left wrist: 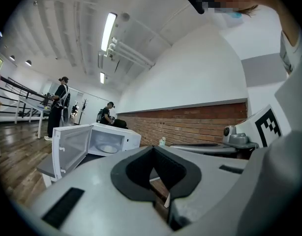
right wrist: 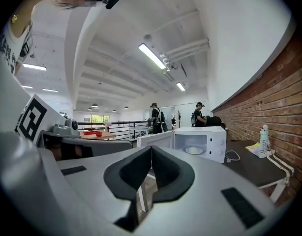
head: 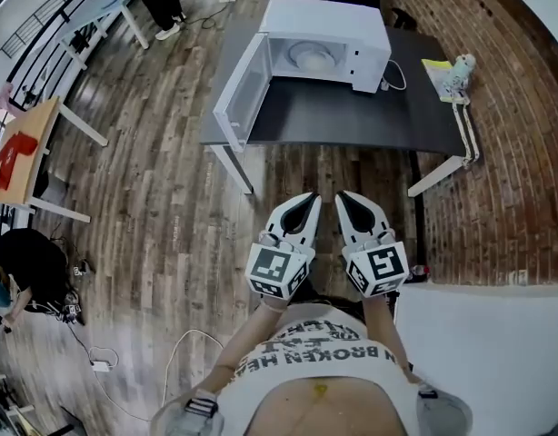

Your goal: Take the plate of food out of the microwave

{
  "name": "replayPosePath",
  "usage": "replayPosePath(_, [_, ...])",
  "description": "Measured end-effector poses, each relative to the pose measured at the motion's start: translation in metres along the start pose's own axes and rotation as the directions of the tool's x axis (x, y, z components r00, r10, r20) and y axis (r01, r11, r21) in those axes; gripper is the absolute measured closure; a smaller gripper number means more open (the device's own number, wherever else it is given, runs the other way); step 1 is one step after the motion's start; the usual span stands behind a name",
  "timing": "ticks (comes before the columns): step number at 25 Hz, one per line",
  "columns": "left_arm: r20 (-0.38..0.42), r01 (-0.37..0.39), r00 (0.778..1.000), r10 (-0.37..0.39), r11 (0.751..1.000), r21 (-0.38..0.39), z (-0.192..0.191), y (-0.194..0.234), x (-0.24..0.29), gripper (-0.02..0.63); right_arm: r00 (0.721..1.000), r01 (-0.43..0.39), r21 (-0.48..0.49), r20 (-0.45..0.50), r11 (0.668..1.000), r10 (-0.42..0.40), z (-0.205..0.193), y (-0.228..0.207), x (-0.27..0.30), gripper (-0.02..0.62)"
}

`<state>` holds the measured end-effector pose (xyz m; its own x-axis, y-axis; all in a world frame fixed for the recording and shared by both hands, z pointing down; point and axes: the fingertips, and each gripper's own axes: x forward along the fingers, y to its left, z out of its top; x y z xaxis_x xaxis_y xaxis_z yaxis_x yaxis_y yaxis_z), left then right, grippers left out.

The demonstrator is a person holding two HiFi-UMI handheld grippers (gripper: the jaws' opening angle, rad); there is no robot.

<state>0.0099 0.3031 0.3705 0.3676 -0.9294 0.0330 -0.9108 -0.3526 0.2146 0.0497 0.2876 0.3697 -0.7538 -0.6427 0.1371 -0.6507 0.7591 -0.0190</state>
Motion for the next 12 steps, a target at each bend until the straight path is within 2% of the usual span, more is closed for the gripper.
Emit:
replayPosePath(5, [-0.016, 0.006, 1.0, -0.006, 1.0, -0.008, -0.002, 0.032, 0.01, 0.6, 1.0, 0.001, 0.012, -0.011, 1.0, -0.001, -0.005, 0.003, 0.035, 0.588])
replayPosePath(12, [-0.033, 0.01, 0.999, -0.01, 1.0, -0.01, -0.001, 0.053, 0.023, 0.6, 0.999, 0.002, 0.013, -0.035, 1.0, -0.001, -0.008, -0.002, 0.062, 0.588])
